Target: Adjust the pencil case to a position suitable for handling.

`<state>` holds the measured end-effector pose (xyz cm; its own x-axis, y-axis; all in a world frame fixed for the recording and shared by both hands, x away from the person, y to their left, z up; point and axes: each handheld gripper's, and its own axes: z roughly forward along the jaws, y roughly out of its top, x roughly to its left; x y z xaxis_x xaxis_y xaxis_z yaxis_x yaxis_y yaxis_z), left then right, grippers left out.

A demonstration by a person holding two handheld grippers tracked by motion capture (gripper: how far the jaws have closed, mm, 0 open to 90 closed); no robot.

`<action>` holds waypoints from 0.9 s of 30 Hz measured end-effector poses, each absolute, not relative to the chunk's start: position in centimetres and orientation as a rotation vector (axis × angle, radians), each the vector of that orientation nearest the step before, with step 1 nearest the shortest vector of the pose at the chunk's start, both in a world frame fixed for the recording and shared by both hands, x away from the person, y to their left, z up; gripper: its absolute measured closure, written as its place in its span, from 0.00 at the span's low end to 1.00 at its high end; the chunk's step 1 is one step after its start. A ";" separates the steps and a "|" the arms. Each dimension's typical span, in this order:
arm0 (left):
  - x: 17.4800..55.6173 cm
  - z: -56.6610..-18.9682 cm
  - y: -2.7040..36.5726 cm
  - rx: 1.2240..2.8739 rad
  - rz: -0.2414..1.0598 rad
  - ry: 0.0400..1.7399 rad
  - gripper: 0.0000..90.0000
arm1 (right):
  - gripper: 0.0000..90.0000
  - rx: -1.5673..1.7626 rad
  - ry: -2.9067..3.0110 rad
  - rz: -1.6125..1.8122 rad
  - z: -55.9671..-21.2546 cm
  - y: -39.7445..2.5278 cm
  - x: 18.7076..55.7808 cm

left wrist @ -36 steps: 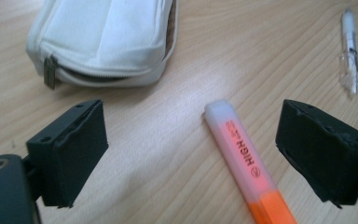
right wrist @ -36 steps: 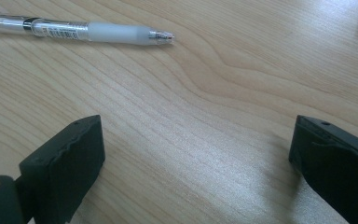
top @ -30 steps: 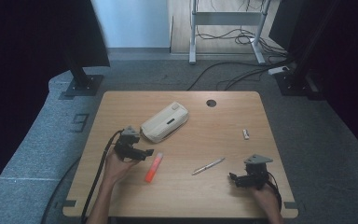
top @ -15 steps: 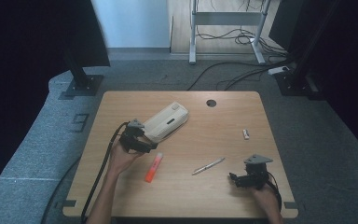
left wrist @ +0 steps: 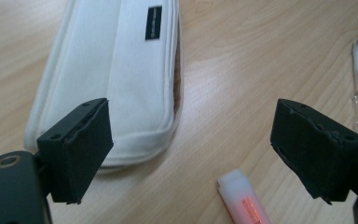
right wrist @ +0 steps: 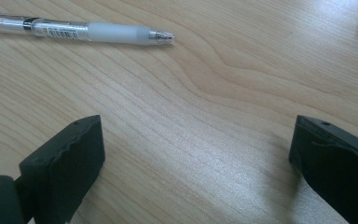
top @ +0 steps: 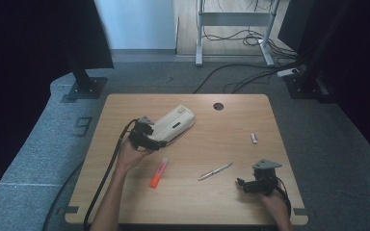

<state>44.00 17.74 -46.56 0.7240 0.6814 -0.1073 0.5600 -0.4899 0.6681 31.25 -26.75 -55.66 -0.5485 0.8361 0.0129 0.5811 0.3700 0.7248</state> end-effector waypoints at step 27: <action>49.3 -48.0 13.9 2.329 0.202 0.933 0.25 | 0.03 1.233 2.278 0.988 -55.7 -26.8 31.3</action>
<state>49.32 13.88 -48.03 0.7395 0.6682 -0.0819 0.5742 -0.5625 0.5949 31.27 -26.77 -55.68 -0.5504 0.8348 0.0099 0.5779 0.3724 0.7262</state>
